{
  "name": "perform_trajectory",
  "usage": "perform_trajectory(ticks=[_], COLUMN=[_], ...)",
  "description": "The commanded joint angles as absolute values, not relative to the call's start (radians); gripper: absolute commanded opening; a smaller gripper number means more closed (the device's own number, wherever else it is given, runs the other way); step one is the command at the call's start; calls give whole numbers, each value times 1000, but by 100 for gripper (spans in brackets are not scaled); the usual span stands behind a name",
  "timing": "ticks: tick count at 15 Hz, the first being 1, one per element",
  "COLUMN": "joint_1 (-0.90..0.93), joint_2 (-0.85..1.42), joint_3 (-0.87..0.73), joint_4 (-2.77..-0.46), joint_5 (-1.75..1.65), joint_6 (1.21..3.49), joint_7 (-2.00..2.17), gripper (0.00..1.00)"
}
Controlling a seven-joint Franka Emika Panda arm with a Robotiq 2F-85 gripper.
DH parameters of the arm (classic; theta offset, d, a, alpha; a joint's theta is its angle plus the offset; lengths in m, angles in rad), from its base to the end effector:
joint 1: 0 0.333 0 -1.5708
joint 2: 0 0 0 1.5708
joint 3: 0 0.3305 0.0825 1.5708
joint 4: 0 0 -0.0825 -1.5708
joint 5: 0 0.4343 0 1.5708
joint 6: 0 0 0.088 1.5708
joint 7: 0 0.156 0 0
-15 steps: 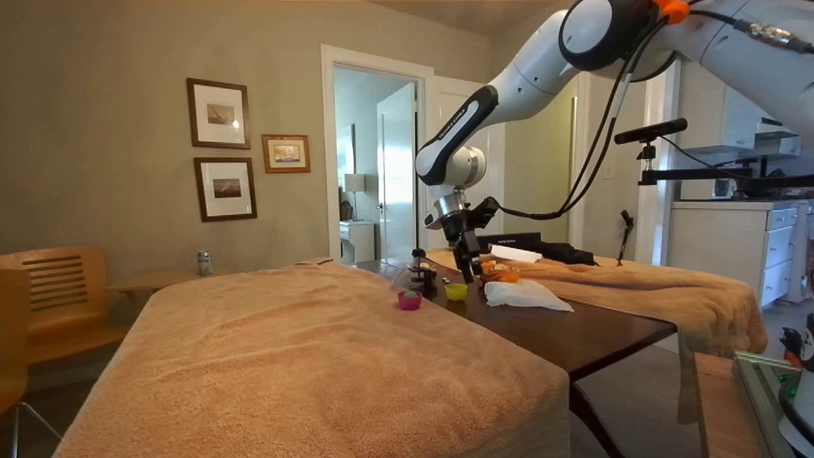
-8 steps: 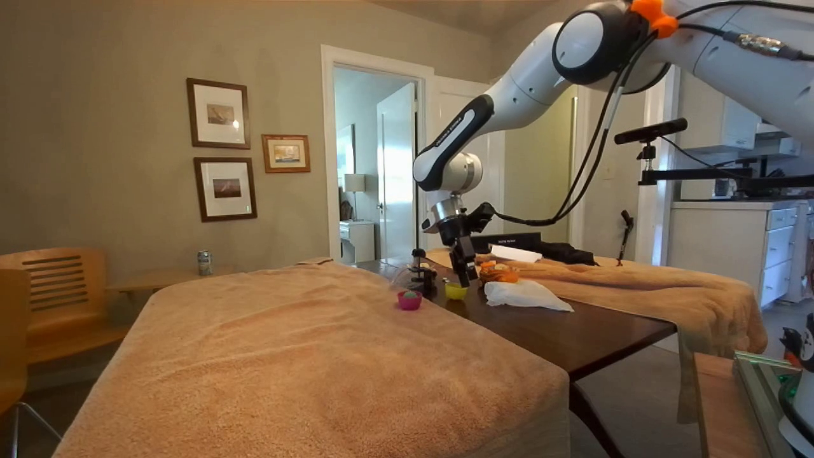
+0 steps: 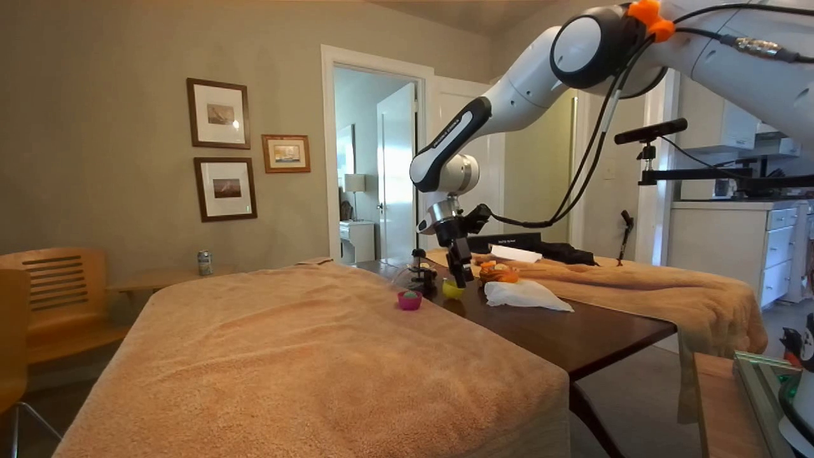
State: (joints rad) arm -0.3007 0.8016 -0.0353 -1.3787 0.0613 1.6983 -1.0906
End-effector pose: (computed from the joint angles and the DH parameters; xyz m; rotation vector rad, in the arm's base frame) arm 0.6684 -0.2212 0.1439 -2.5780 -0.9946 0.4849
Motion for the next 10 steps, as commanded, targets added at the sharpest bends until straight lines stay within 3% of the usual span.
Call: perform_trajectory(ticks=[1,10], joint_1=[-314,-310], joint_2=[827,801], joint_3=[-25,-25], joint_4=[-1335,-1427], joint_5=[76,72], joint_6=[1660,1723], joint_7=[-1066,-1064], gripper=[100,100])
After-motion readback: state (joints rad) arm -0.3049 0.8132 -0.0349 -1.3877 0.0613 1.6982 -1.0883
